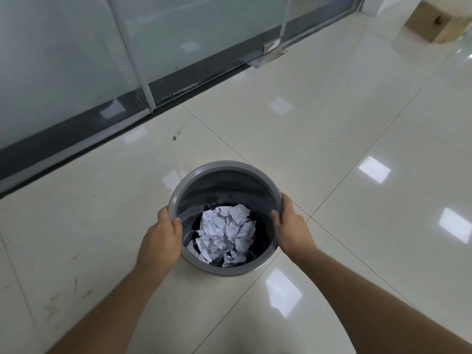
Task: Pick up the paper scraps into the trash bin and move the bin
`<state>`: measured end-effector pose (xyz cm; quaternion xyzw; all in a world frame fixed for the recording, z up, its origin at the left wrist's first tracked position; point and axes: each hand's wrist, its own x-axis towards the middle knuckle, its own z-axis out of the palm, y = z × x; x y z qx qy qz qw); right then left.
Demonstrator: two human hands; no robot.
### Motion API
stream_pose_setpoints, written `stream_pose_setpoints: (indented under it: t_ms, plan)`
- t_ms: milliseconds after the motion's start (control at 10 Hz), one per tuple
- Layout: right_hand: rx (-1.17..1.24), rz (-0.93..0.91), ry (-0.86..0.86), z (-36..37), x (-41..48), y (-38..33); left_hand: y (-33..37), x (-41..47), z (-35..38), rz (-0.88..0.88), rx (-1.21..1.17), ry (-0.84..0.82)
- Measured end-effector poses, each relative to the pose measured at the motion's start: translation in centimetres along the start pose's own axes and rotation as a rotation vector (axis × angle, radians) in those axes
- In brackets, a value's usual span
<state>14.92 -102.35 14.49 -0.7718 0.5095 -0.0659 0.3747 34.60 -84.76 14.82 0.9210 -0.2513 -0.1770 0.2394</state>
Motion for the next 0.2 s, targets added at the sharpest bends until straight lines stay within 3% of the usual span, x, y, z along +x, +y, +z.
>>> stream_pose_setpoints:
  t_ms: [200]
  plan:
    - [0.036, 0.008, 0.032, 0.52, 0.15, 0.52, -0.32, 0.07, -0.47, 0.001, 0.1, -0.066]
